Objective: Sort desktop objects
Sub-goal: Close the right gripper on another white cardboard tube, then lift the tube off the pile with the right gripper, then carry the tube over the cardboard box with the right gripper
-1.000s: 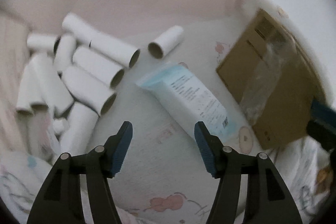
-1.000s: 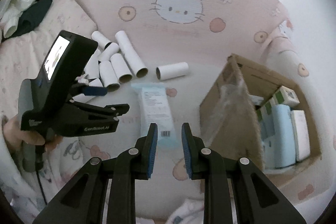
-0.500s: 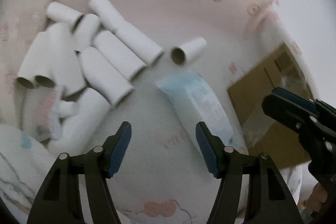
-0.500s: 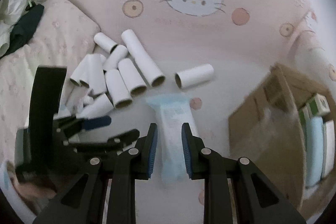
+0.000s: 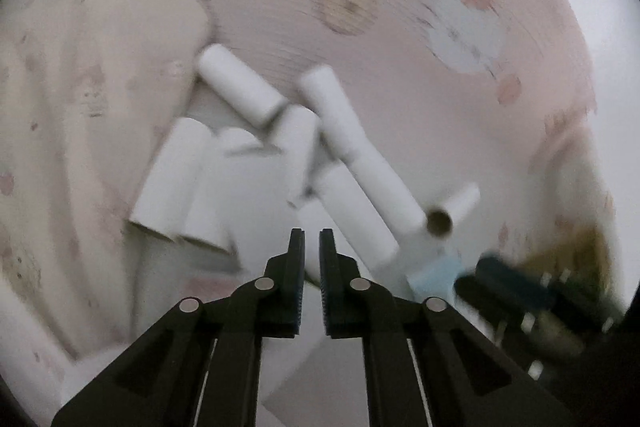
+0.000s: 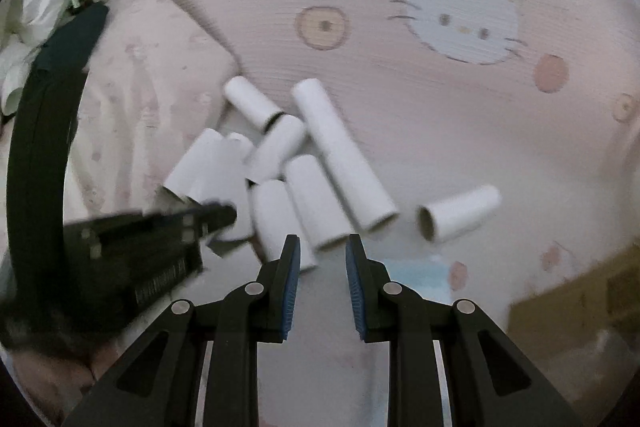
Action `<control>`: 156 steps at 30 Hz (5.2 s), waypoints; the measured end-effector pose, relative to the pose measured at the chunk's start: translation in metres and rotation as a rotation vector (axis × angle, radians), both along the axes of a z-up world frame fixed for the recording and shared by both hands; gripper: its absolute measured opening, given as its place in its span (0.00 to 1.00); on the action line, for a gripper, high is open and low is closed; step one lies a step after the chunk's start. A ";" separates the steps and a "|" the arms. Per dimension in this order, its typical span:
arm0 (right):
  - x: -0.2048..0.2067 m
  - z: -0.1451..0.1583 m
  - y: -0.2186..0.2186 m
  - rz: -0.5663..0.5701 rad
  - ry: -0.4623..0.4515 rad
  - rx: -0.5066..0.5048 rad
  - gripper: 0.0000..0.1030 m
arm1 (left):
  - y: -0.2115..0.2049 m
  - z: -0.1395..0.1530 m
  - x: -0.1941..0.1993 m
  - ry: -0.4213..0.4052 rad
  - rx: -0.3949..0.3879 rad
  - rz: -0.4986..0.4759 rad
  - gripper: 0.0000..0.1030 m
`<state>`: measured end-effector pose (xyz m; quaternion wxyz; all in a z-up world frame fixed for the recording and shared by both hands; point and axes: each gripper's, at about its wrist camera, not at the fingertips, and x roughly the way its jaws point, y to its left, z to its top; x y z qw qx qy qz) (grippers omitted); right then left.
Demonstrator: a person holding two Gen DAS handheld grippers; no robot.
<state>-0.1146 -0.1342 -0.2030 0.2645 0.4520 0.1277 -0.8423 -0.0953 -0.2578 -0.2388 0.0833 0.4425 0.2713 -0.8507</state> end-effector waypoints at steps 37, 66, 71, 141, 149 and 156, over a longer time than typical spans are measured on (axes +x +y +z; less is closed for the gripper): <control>-0.044 -0.072 -0.087 0.166 -0.162 -0.207 0.36 | -0.049 -0.040 -0.013 0.126 0.313 0.162 0.52; 0.043 0.010 0.122 -0.135 -0.018 -0.113 0.35 | 0.153 0.026 0.018 0.192 0.245 -0.369 0.47; 0.057 0.003 0.154 -0.195 -0.065 -0.126 0.35 | 0.179 0.018 0.019 0.130 0.250 -0.424 0.47; 0.060 0.024 0.187 -0.137 -0.113 -0.276 0.39 | 0.188 0.059 0.008 0.041 0.271 -0.427 0.46; 0.063 0.067 0.204 -0.094 -0.024 -0.320 0.41 | 0.224 0.118 0.007 0.123 0.161 -0.517 0.46; 0.061 0.094 0.223 -0.102 0.046 -0.307 0.42 | 0.265 0.160 -0.001 0.195 0.088 -0.604 0.46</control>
